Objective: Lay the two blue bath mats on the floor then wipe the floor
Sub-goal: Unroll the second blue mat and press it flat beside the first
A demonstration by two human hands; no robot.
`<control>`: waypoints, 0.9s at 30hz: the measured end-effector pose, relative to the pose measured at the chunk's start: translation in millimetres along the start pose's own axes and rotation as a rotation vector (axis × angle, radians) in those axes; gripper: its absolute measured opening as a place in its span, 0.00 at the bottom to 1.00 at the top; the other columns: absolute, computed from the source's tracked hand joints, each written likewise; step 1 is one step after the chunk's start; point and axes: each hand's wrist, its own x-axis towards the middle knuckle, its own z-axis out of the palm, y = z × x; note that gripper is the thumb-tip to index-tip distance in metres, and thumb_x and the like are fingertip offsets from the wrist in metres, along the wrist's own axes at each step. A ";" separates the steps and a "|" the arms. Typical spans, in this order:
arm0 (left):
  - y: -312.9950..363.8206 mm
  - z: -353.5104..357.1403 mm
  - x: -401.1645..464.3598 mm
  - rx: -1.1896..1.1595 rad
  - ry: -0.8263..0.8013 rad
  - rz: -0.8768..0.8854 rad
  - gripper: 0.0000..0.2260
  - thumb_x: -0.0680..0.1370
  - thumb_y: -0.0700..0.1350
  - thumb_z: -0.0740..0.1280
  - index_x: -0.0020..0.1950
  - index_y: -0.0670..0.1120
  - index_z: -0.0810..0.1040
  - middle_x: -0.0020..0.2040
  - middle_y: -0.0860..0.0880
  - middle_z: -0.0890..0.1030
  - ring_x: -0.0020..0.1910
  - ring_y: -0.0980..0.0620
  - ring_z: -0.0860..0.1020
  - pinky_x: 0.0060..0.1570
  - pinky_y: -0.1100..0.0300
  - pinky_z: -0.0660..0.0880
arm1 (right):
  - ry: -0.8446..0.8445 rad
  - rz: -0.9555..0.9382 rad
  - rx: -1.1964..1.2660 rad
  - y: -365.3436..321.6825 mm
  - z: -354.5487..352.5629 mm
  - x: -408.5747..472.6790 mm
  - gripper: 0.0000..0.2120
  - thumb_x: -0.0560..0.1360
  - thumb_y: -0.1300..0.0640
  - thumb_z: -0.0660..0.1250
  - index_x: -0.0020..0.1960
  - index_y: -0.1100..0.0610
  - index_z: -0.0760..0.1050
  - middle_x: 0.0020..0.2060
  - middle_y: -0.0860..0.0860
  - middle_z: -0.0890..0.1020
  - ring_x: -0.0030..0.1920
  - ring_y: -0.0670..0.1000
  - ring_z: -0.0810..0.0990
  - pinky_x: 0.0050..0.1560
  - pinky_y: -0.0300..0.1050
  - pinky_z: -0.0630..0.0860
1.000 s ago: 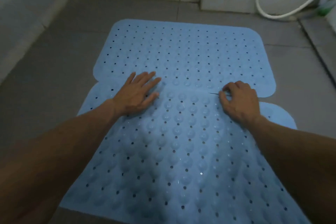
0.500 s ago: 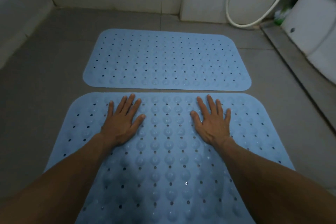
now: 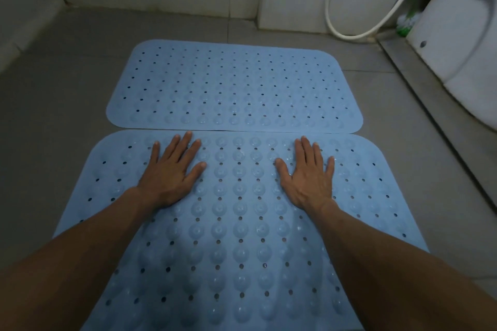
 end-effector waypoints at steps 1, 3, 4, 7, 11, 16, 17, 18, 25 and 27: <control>0.5 -0.2 0.6 -0.002 0.000 0.003 0.33 0.75 0.68 0.34 0.78 0.57 0.39 0.79 0.56 0.37 0.77 0.55 0.37 0.75 0.44 0.35 | -0.001 0.003 -0.005 0.4 0.5 0.2 0.38 0.78 0.29 0.39 0.81 0.48 0.39 0.81 0.46 0.41 0.81 0.51 0.38 0.78 0.63 0.36; 0.7 0.1 0.7 -0.003 0.007 0.006 0.33 0.75 0.68 0.34 0.78 0.57 0.39 0.79 0.56 0.37 0.77 0.55 0.37 0.75 0.44 0.35 | -0.004 0.006 -0.011 0.4 0.8 0.1 0.38 0.78 0.29 0.39 0.81 0.48 0.39 0.81 0.46 0.41 0.81 0.51 0.38 0.78 0.63 0.36; 0.4 0.4 0.4 0.001 0.009 0.007 0.33 0.75 0.68 0.34 0.78 0.57 0.40 0.79 0.56 0.37 0.78 0.55 0.37 0.75 0.44 0.36 | -0.006 0.007 -0.013 0.4 0.8 -0.2 0.38 0.78 0.29 0.39 0.81 0.48 0.39 0.81 0.46 0.40 0.81 0.51 0.37 0.78 0.63 0.36; 0.2 -0.5 -0.1 -0.006 0.014 0.003 0.33 0.75 0.68 0.35 0.78 0.57 0.40 0.79 0.56 0.38 0.78 0.55 0.37 0.75 0.44 0.36 | -0.003 0.004 -0.010 -0.2 -0.5 -0.9 0.38 0.78 0.29 0.39 0.81 0.48 0.39 0.81 0.46 0.40 0.80 0.50 0.37 0.78 0.62 0.35; 0.5 0.3 0.2 -0.005 0.013 0.004 0.33 0.75 0.68 0.34 0.78 0.58 0.40 0.79 0.56 0.38 0.77 0.55 0.37 0.75 0.44 0.36 | 0.014 0.018 0.015 -0.8 -1.6 -1.5 0.39 0.78 0.29 0.42 0.81 0.49 0.40 0.81 0.48 0.40 0.81 0.51 0.37 0.78 0.61 0.35; 6.3 -0.6 4.6 -0.023 0.023 -0.041 0.34 0.75 0.66 0.38 0.79 0.54 0.48 0.80 0.52 0.45 0.79 0.51 0.42 0.75 0.42 0.37 | 0.042 0.081 0.011 -3.4 -1.4 -3.6 0.42 0.76 0.26 0.41 0.82 0.49 0.42 0.81 0.53 0.42 0.80 0.57 0.36 0.77 0.64 0.35; 10.1 -1.3 7.1 -0.042 0.022 -0.062 0.35 0.75 0.66 0.40 0.79 0.53 0.50 0.80 0.51 0.47 0.79 0.50 0.44 0.74 0.40 0.37 | 0.034 0.089 -0.002 -3.9 -1.6 -3.9 0.42 0.75 0.26 0.41 0.82 0.48 0.41 0.81 0.52 0.42 0.80 0.58 0.36 0.76 0.66 0.34; 13.8 -1.5 9.5 -0.053 0.018 -0.084 0.35 0.75 0.67 0.41 0.78 0.52 0.51 0.80 0.50 0.48 0.79 0.49 0.44 0.74 0.39 0.36 | 0.021 0.096 -0.008 -4.5 -2.4 -4.0 0.42 0.75 0.26 0.40 0.81 0.47 0.41 0.81 0.51 0.41 0.80 0.59 0.36 0.76 0.67 0.34; 23.0 4.2 10.1 0.039 0.032 -0.136 0.36 0.72 0.73 0.35 0.77 0.60 0.36 0.80 0.50 0.39 0.78 0.47 0.40 0.73 0.37 0.35 | -0.033 0.099 -0.010 -4.6 -5.2 -3.6 0.41 0.76 0.26 0.38 0.81 0.47 0.35 0.80 0.50 0.36 0.79 0.59 0.32 0.74 0.70 0.34; 23.3 3.7 11.1 0.044 0.044 -0.144 0.35 0.72 0.73 0.35 0.77 0.61 0.36 0.80 0.51 0.40 0.78 0.48 0.41 0.73 0.37 0.36 | -0.036 0.092 0.001 -4.9 -5.5 -1.8 0.41 0.76 0.27 0.38 0.81 0.47 0.35 0.80 0.50 0.36 0.79 0.59 0.31 0.74 0.70 0.34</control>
